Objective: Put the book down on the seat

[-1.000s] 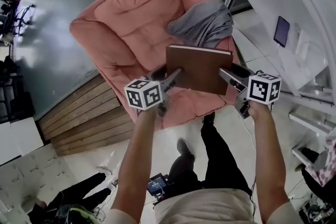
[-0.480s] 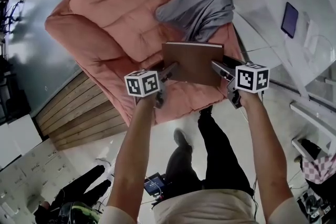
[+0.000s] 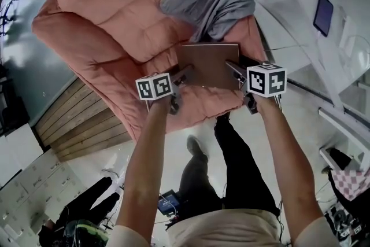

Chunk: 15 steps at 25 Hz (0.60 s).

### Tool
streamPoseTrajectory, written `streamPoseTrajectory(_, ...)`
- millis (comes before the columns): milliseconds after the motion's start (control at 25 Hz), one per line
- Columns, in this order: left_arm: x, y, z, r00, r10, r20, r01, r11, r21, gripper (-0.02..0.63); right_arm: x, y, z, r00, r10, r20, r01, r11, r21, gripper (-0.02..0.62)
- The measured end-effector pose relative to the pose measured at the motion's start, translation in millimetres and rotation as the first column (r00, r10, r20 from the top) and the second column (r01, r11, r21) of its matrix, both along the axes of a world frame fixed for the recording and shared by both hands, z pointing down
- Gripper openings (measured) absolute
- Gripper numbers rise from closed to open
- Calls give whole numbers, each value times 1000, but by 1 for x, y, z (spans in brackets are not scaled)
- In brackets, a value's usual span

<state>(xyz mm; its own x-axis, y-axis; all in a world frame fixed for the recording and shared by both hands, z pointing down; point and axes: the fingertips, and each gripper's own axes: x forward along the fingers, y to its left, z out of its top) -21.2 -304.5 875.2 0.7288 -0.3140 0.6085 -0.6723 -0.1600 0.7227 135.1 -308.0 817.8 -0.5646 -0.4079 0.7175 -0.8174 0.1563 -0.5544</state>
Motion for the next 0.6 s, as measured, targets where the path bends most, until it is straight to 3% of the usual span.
streamPoseTrajectory(120,-1,3,11,1000,-1,18,1,1000,-19,218,-2,0,4,999,-16,-51,16,1000,-9,252)
streamPoseTrajectory(240,-4,7,24,996,25,91,-22,999,-32,218,-6,1,8,992,-47,-121,46,999,-10,250)
streamPoseTrajectory(400,-4,12,32,995,14,102,-8,998,-56,217,-7,2,10,984,-56,-169,54,998,-14,255)
streamPoseTrajectory(600,-13,14,30,986,17,164,-11,999,-40,218,-11,8,11,960,-109,-257,110,994,-12,268)
